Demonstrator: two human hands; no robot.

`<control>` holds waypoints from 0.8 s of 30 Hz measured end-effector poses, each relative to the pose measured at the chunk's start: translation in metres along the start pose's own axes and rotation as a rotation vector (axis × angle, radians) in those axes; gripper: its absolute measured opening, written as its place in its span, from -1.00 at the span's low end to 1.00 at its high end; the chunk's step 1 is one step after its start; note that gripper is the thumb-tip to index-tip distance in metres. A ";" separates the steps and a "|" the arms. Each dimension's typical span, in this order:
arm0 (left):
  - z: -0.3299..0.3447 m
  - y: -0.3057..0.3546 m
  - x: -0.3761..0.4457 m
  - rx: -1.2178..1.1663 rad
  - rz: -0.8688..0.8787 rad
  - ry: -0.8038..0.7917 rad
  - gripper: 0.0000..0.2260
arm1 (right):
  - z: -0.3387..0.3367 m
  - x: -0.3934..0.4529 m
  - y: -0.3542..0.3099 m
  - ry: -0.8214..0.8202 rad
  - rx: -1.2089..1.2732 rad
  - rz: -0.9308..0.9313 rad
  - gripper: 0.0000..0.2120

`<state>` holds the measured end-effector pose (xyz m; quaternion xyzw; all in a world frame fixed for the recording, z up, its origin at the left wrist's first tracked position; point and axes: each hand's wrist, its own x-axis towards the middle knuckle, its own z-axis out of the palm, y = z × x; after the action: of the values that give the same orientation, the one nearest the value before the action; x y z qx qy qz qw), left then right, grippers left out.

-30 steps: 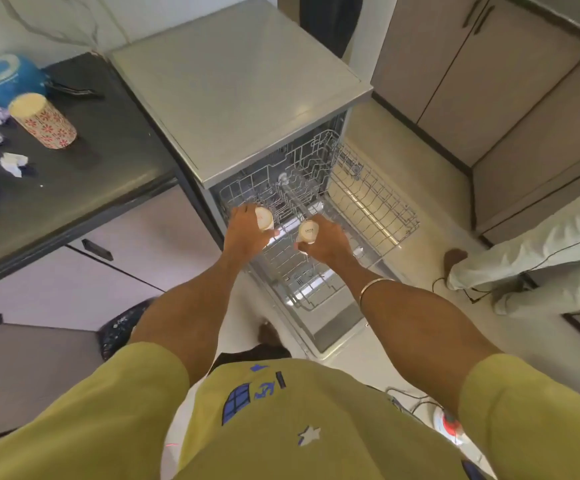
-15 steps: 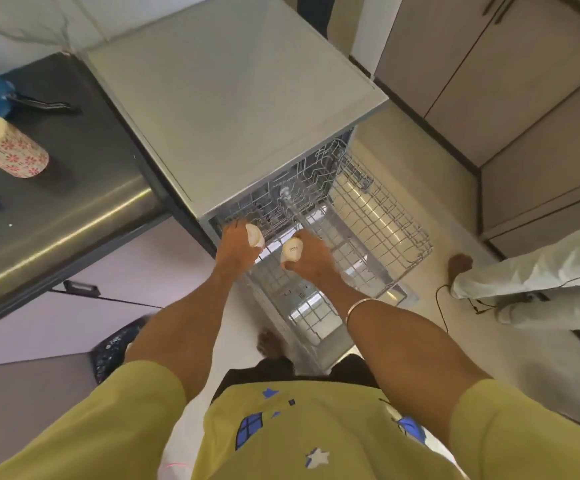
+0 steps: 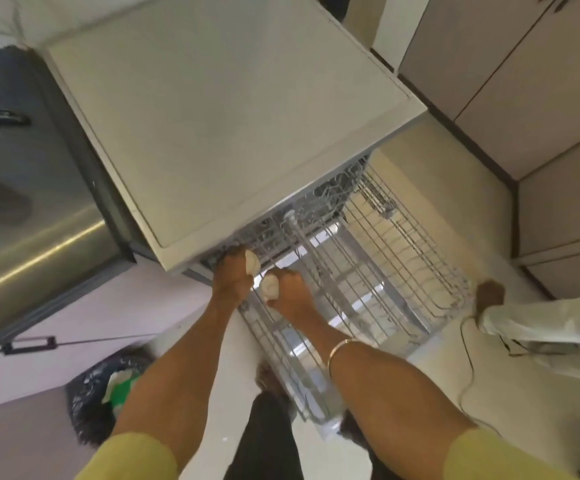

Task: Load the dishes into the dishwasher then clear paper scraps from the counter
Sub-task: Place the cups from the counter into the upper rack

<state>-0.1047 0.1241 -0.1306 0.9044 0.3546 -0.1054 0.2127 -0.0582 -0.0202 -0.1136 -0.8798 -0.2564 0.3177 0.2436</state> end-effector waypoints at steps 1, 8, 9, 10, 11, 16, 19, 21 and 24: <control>0.005 -0.002 0.006 0.034 0.002 0.023 -0.53 | 0.007 0.008 0.003 0.000 0.013 -0.006 -0.58; 0.037 -0.033 0.031 0.121 0.073 0.027 -0.53 | 0.060 0.045 0.013 0.088 0.001 -0.091 -0.73; 0.039 -0.032 0.034 0.148 0.081 0.019 -0.55 | 0.065 0.048 0.014 0.107 -0.021 -0.110 -0.76; 0.042 -0.031 0.035 0.189 0.080 0.013 -0.56 | 0.070 0.052 0.017 0.122 -0.026 -0.120 -0.77; 0.044 -0.029 0.037 0.228 0.074 0.009 -0.55 | 0.073 0.055 0.020 0.127 -0.016 -0.119 -0.77; 0.063 -0.030 0.046 0.382 0.067 0.001 -0.39 | 0.094 0.074 0.041 0.088 -0.103 -0.174 -0.73; 0.073 -0.033 0.048 0.377 0.056 0.008 -0.35 | 0.113 0.085 0.050 0.038 -0.152 -0.149 -0.61; 0.077 -0.034 0.047 0.356 0.054 0.006 -0.39 | 0.114 0.083 0.051 -0.016 -0.131 -0.146 -0.47; 0.079 -0.036 0.050 0.305 0.043 -0.012 -0.35 | 0.103 0.075 0.050 -0.068 -0.095 -0.164 -0.36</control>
<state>-0.0962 0.1413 -0.2283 0.9329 0.3138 -0.1588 0.0773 -0.0639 0.0152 -0.2451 -0.8551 -0.3503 0.3140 0.2178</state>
